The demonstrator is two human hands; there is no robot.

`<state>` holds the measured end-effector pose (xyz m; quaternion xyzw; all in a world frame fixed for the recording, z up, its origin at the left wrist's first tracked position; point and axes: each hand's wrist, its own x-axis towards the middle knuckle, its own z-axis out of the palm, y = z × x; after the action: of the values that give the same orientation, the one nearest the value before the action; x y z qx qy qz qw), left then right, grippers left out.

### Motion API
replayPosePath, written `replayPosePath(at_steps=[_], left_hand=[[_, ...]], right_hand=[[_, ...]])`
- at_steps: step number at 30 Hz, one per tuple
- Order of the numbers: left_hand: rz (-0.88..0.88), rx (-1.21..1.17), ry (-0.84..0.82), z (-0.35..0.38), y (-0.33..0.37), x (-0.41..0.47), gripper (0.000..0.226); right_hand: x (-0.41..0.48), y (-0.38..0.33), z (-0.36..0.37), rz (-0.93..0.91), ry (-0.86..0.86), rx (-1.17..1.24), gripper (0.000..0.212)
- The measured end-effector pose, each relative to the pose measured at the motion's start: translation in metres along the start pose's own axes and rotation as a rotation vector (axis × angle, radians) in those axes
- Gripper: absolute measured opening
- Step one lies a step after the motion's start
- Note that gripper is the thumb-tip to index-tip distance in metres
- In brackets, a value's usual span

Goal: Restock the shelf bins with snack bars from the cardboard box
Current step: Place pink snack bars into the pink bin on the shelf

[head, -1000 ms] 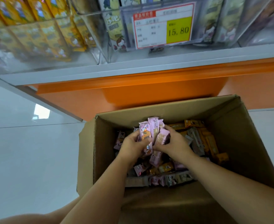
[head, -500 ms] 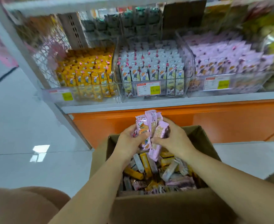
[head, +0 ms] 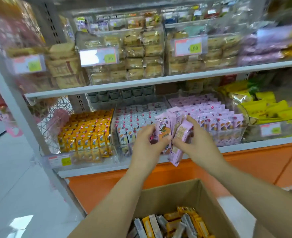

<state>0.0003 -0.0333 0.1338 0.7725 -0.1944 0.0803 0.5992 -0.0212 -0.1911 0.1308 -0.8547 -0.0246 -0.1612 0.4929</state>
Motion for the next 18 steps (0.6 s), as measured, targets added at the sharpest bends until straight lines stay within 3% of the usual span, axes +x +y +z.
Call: replayPosePath(at_steps=[7, 9, 15, 18], left_hand=[[0.153, 0.197, -0.107, 0.073, 0.020, 0.069, 0.043], [0.198, 0.261, -0.117, 0.089, 0.020, 0.089, 0.044], [0.263, 0.317, -0.098, 0.121, 0.008, 0.149, 0.043], [0.222, 0.320, -0.084, 0.132, 0.000, 0.175, 0.043]], right_hand=[[0.051, 0.040, -0.057, 0.157, 0.193, 0.090, 0.065], [0.071, 0.058, -0.068, 0.199, 0.217, 0.119, 0.067], [0.125, 0.089, -0.091, 0.249, 0.281, 0.220, 0.027], [0.151, 0.096, -0.096, 0.278, 0.304, 0.263, 0.033]])
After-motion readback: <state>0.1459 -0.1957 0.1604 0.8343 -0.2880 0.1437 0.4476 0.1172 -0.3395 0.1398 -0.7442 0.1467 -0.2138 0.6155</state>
